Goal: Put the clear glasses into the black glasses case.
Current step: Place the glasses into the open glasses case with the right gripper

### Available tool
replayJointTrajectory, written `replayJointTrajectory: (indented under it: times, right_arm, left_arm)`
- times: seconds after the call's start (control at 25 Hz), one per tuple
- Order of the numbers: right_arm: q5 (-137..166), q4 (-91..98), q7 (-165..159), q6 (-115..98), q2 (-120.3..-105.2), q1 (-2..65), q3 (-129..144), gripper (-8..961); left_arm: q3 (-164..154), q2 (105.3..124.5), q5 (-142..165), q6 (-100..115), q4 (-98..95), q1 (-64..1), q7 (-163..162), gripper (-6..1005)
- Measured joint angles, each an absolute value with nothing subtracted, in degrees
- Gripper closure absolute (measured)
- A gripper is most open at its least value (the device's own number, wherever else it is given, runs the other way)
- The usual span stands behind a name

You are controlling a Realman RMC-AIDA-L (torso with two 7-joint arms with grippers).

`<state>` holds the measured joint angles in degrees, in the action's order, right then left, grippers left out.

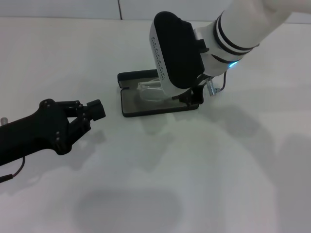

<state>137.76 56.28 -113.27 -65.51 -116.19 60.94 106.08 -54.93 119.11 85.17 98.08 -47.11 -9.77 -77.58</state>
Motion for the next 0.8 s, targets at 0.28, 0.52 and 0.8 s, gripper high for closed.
replayJointTrajectory:
  times: [0.28,0.52,0.8]
  right_arm:
    - [137.6,56.2,-113.3,-64.6,-116.19,60.7,106.8,857]
    - [137.6,56.2,-113.3,-64.3,-116.19,60.7,107.6,856]
    - [137.0,55.2,-113.3,-63.1,-116.19,60.9,107.7,855]
  left_arm:
    - [-54.9,119.09,85.2,98.1,-47.1,-9.9,-77.6,935]
    - [-54.9,119.14,85.2,98.1,-47.1,-9.8,-77.5,935]
    - [-55.0,119.18,85.2,98.1,-47.1,-9.9,-77.5,936]
